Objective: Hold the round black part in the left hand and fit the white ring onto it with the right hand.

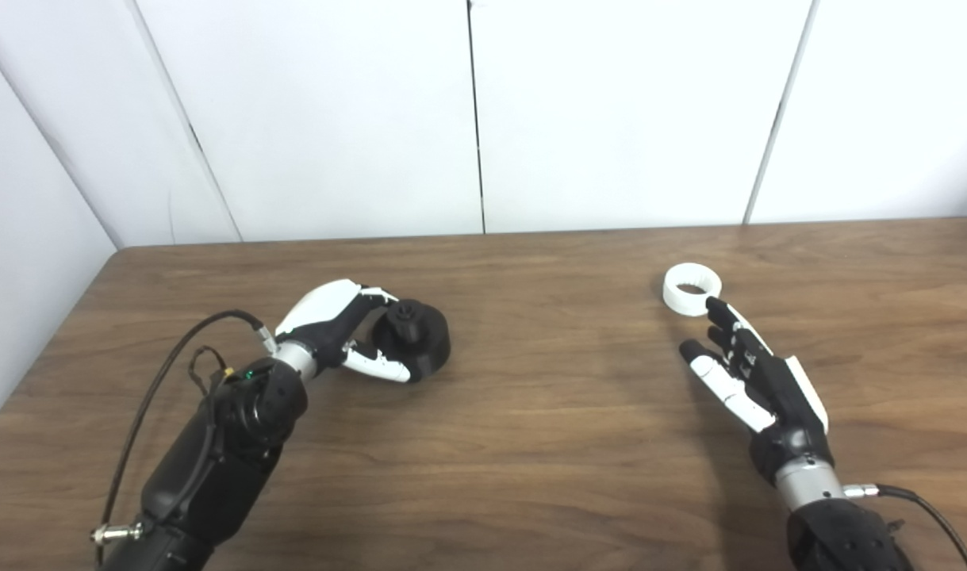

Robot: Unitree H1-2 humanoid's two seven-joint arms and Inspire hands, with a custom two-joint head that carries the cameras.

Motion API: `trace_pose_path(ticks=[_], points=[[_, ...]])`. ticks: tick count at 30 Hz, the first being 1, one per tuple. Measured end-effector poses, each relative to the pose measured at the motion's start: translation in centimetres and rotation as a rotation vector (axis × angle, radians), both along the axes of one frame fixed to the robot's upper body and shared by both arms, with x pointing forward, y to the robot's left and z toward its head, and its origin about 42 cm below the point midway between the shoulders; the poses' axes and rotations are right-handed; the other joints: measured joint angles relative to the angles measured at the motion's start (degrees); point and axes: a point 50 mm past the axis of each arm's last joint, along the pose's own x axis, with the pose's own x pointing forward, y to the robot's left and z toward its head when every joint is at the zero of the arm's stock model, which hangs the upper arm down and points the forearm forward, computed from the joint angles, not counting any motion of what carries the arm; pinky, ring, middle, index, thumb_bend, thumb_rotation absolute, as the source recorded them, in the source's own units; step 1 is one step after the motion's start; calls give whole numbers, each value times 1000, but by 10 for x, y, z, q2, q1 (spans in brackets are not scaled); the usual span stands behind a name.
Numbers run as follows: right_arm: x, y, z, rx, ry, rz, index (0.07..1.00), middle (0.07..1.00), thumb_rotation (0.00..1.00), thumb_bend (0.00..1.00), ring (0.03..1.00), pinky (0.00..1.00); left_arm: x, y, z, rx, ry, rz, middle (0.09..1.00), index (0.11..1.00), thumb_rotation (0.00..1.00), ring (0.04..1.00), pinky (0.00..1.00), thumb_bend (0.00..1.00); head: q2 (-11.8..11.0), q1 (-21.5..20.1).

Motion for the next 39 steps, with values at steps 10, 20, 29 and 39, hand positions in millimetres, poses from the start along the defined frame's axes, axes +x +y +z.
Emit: trace_pose_path(ticks=[10, 20, 29, 39], points=[[0, 0, 0, -2, -1, 1, 920, 960, 523, 680, 971, 901, -25, -23, -3, -15, -11, -94, 945, 770, 391, 1000, 870, 859, 1, -2], [0, 1, 0, 1, 0, 2, 912, 954, 531, 679, 960, 908, -41, -40, -6, -39, -21, -129, 950, 762, 374, 993, 846, 856, 5, -3], [0, 2, 1, -5, -1, 2, 920, 963, 530, 679, 969, 928, -53, -61, -12, -71, -29, -164, 952, 756, 403, 1000, 845, 856, 9, -7], [0, 1, 2, 20, -6, -6, 916, 970, 509, 683, 985, 947, -65, -83, -17, -104, -47, -196, 956, 750, 412, 999, 836, 855, 15, -10]])
